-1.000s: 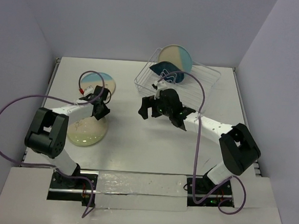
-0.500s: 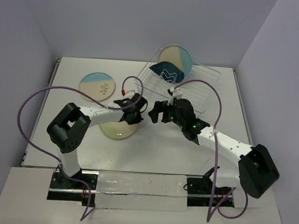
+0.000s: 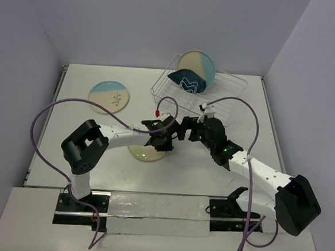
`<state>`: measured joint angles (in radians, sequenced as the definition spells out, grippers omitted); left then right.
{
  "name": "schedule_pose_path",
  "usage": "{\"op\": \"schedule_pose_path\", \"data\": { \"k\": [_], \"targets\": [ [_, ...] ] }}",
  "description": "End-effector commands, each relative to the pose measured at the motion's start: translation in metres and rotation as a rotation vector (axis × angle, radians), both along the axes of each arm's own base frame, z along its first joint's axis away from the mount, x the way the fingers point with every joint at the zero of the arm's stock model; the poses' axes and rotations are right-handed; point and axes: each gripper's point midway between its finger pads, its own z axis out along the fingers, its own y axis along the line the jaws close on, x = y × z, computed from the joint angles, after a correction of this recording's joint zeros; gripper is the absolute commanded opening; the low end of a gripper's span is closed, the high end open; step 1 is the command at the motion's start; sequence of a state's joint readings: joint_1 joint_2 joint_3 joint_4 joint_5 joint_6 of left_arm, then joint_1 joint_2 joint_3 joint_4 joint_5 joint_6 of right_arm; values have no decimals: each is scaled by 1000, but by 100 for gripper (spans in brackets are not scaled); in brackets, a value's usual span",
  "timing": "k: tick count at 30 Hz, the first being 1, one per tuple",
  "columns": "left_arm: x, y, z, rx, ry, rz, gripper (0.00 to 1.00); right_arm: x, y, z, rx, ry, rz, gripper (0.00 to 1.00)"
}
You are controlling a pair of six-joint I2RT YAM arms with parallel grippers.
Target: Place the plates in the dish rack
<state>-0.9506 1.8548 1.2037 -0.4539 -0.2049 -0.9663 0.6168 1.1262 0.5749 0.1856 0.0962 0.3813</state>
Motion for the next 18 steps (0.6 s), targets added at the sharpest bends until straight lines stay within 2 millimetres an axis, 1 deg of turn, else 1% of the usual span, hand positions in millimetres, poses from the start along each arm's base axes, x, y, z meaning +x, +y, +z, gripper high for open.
{"op": "schedule_pose_path", "data": {
  "k": [1, 4, 6, 8, 9, 11, 12, 13, 14, 15, 16, 17, 18],
  "targets": [
    [2, -1, 54, -58, -103, -8, 40, 5, 1, 17, 27, -50, -1, 100],
    [16, 13, 76, -29, -187, 42, 47, 3, 5, 16, 30, -47, 24, 100],
    [24, 28, 87, -14, -221, 82, 52, 2, 7, 16, 32, -43, 35, 100],
    [38, 50, 100, -35, -242, 148, 60, 2, 7, 14, 31, -36, 34, 100],
    [42, 60, 102, -44, -244, 177, 60, 2, 7, 10, 24, -25, 34, 100],
    [52, 90, 103, -44, -259, 264, 66, 2, 10, 4, 16, 0, 41, 100],
    [56, 109, 101, -43, -265, 315, 70, 3, 13, 0, 15, 16, 48, 100],
    [53, 124, 88, -26, -247, 334, 72, 3, 17, -2, 14, 23, 56, 100],
    [62, 131, 97, -51, -272, 366, 72, 3, 18, -8, 7, 39, 62, 100],
    [62, 157, 83, -48, -234, 426, 69, 5, 23, -7, 8, 46, 66, 100],
    [63, 177, 70, -53, -212, 466, 61, 6, 29, -14, -9, 66, 77, 100],
    [65, 176, 72, -63, -222, 468, 61, 5, 30, -22, -22, 83, 80, 100],
    [59, 193, 52, -50, -188, 507, 55, 8, 35, -27, -38, 98, 81, 100]
  ]
}}
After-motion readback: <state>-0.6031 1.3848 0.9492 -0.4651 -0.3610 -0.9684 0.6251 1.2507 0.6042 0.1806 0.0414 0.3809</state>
